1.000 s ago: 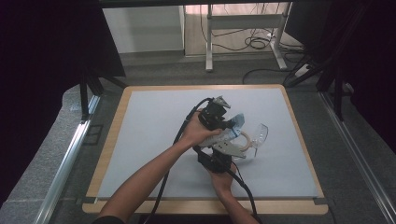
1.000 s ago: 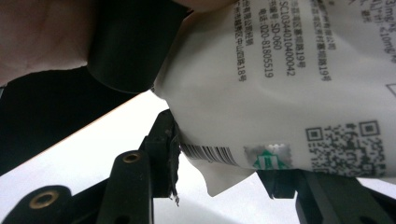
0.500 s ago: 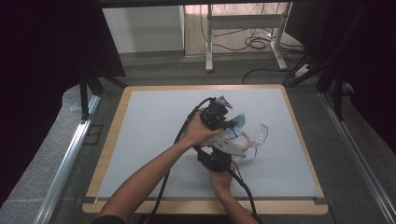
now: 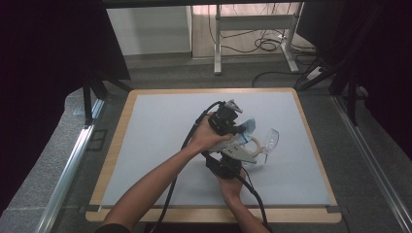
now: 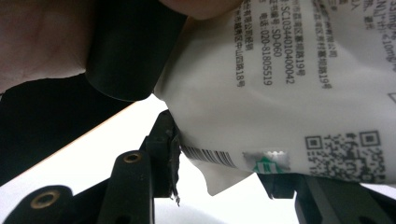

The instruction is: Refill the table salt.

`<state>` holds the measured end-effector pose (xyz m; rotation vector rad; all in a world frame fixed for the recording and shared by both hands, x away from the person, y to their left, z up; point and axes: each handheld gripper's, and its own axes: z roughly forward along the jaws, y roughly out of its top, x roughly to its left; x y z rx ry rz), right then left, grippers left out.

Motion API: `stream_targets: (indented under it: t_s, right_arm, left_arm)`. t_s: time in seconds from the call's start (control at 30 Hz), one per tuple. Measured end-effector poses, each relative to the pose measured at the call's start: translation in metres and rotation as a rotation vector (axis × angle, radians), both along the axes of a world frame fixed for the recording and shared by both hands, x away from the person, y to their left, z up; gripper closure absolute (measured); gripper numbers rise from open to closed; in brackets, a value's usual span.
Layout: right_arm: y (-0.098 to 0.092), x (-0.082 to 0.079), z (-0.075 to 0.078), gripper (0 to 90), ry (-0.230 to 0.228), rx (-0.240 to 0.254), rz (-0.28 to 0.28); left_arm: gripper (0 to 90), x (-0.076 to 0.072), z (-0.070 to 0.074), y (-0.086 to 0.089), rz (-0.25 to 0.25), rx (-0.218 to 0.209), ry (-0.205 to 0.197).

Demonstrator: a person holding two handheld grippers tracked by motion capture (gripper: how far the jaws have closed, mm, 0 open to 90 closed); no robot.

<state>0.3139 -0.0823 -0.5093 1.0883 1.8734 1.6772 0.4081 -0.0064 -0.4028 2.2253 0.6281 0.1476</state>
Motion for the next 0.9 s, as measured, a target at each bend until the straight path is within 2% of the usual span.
stream_targets:
  t_s: [0.63,0.9]
  right_arm:
    - [-0.0006,0.0006,-0.0020,55.1,0.004,-0.009,-0.003]
    - [-0.0024,-0.0003,0.0002,55.4,0.005,-0.004,0.004]
  left_arm:
    - [87.9,0.0008,-0.0027,-0.0002,0.004,-0.015,0.010]
    - [87.8,0.0004,0.0010,0.0006,0.004,-0.011,0.004]
